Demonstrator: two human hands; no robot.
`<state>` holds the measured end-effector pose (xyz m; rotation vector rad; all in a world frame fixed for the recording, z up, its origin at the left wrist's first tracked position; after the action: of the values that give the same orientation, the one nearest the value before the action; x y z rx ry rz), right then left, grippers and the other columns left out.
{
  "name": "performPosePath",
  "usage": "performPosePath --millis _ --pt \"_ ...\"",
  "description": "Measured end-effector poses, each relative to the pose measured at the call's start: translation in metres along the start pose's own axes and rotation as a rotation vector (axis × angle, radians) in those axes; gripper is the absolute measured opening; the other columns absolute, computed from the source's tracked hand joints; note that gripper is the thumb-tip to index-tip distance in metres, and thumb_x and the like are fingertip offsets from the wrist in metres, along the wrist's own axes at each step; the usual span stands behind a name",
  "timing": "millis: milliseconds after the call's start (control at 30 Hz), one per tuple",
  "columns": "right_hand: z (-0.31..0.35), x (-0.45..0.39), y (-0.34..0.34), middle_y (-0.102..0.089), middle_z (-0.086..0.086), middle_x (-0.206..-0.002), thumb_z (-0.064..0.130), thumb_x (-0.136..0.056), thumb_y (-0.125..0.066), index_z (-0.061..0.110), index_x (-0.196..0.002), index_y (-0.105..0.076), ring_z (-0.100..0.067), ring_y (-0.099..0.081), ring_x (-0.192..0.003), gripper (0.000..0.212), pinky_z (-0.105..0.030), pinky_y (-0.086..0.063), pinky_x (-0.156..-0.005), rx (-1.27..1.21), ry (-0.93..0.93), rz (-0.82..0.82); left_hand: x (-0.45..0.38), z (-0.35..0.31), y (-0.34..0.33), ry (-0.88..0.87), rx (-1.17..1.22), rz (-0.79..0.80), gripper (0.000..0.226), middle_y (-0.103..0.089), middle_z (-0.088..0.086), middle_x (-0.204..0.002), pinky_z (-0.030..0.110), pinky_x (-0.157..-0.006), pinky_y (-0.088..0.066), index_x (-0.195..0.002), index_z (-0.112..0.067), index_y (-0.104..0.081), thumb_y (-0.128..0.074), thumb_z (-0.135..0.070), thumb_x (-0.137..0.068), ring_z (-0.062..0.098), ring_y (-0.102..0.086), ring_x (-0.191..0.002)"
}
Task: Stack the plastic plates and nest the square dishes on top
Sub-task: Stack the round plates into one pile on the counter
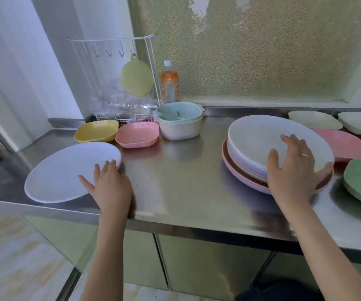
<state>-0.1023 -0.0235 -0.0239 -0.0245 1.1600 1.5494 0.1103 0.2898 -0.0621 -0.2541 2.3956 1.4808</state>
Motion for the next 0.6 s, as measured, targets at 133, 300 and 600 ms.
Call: performPosePath --millis 133,300,600 --pt "0.000 0.000 -0.001 -0.048 -0.006 -0.141 0.033 -0.085 -0.038 0.022 -0.127 -0.047 -0.025 -0.033 -0.137 0.045 -0.068 -0.001 -0.107 0.016 -0.018 -0.003 -0.002 0.012 0.002 0.032 -0.077 0.014 0.032 -0.067 0.010 -0.107 0.054 -0.113 0.003 -0.113 -0.010 -0.061 -0.044 -0.006 -0.086 0.028 -0.047 -0.124" --pt "0.002 0.001 0.000 -0.050 -0.007 -0.139 0.030 -0.084 -0.038 0.022 -0.125 -0.049 -0.027 -0.036 -0.135 0.043 -0.067 -0.001 -0.107 0.035 -0.012 0.004 -0.003 0.013 0.010 0.050 -0.094 -0.062 0.048 -0.070 0.012 -0.096 0.045 -0.117 0.004 -0.109 -0.014 -0.066 -0.037 0.007 -0.076 0.030 -0.061 -0.101" --pt "0.001 0.002 0.001 -0.058 -0.008 -0.130 0.030 -0.084 -0.038 0.022 -0.119 -0.053 -0.030 -0.045 -0.126 0.039 -0.066 -0.004 -0.108 0.052 -0.008 -0.008 0.006 0.014 0.039 0.087 0.115 -0.287 0.051 -0.070 0.029 -0.081 0.042 -0.107 -0.031 -0.104 -0.005 -0.072 -0.043 0.015 -0.067 0.042 -0.059 -0.098"
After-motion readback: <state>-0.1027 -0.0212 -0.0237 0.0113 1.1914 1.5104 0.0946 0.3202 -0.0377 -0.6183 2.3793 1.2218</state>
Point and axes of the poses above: each hand's wrist, its own x-axis away from the middle knuckle, its own y-axis out of the back of the hand, z = x × y, the point moved 5 cm from there along -x, towards the middle knuckle
